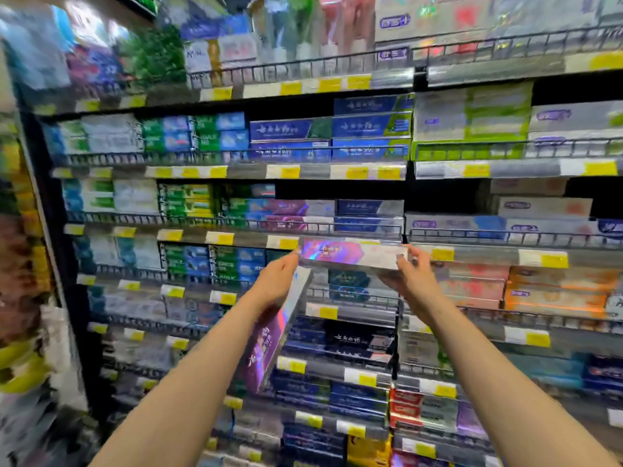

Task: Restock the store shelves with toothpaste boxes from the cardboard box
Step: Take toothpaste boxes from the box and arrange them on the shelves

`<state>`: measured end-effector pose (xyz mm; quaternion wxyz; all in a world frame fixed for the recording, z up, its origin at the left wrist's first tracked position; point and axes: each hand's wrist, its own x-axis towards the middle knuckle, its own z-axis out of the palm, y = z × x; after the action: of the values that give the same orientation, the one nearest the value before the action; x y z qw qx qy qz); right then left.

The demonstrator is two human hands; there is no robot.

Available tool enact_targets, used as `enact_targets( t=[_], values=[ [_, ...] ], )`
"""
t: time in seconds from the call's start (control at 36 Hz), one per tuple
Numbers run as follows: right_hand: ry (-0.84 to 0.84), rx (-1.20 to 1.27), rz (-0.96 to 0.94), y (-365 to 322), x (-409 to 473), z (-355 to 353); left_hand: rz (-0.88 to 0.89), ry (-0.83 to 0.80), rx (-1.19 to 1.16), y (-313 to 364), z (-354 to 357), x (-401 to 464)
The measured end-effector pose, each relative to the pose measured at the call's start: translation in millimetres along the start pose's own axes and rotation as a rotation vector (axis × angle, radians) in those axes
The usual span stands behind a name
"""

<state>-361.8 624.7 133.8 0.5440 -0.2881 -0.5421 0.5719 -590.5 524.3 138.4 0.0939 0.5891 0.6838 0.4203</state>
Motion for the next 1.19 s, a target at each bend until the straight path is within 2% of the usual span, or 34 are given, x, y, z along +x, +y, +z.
enact_targets(
  t=[0.28,0.42,0.53,0.72,0.92,1.0,1.19],
  values=[
    [-0.011,-0.031,-0.120,-7.1,61.1,76.5,0.040,0.028,-0.132,-44.0,-54.0,69.0],
    [-0.004,-0.310,-0.256,-1.0,98.8,98.9,0.095,0.052,-0.153,-62.1,-62.8,110.4],
    [-0.007,-0.387,-0.321,8.3,139.4,111.3,0.118,0.050,-0.170,-76.0,-68.5,148.9],
    [0.111,-0.721,-0.448,17.4,199.0,134.4,0.080,0.049,-0.148,-98.2,-73.6,209.4],
    [0.201,-0.973,-0.495,38.0,229.3,148.6,0.023,-0.016,-0.082,-124.7,-66.3,247.1],
    [0.250,-1.121,-0.443,45.6,236.7,152.8,0.018,-0.017,-0.092,-132.7,-65.2,254.5],
    [0.259,-1.090,-0.458,47.8,238.5,162.0,0.042,-0.023,-0.096,-141.4,-68.0,259.0]
  ],
)
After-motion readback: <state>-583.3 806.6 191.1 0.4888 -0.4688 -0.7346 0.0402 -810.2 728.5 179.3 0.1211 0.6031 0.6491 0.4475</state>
